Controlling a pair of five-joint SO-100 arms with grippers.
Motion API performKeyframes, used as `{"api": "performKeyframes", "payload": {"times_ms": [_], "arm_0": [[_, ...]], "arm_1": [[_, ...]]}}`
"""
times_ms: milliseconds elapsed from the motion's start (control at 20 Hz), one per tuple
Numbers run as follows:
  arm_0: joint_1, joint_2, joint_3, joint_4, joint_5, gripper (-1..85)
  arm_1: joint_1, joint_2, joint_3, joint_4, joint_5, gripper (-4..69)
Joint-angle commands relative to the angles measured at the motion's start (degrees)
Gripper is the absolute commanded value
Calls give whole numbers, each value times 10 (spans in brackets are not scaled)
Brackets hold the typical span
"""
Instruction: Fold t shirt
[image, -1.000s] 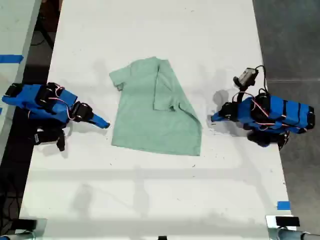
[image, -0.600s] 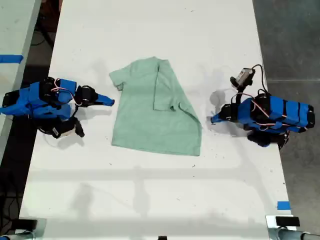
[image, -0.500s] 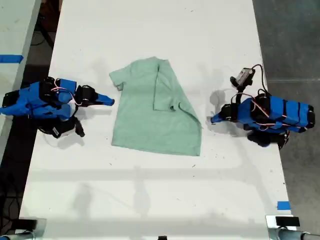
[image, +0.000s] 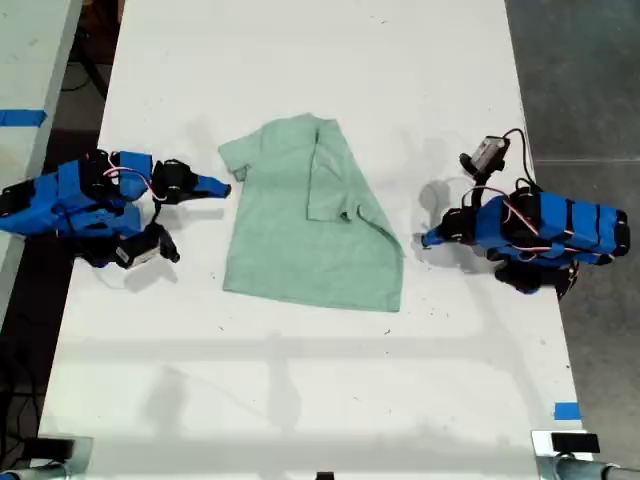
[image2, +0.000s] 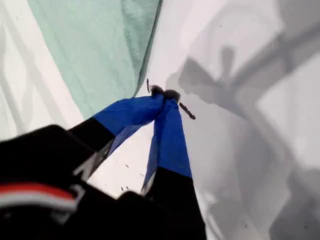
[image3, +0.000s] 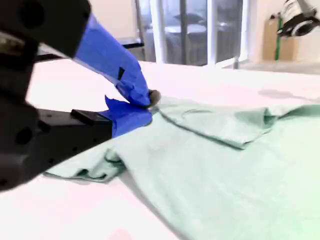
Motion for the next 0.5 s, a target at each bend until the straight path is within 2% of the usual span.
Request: {"api": "performKeyframes", "payload": {"times_ms": [0, 50, 150, 300, 450], "arm_0": [[-134, -427, -238, -30, 192, 167], [-155, -501, -267, -52, 221, 179], [-185, -524, -258, -85, 221, 184], [-274, -630, -329, -23, 244, 182], [-297, -726, -424, 7, 267, 179]], "arm_1": [[-6, 6, 30, -22, -11, -18], [-6, 6, 29, -22, -14, -18], [-5, 6, 29, -23, -18, -19], [-5, 6, 29, -24, -19, -19], [-11, 6, 29, -24, -19, -19]]}}
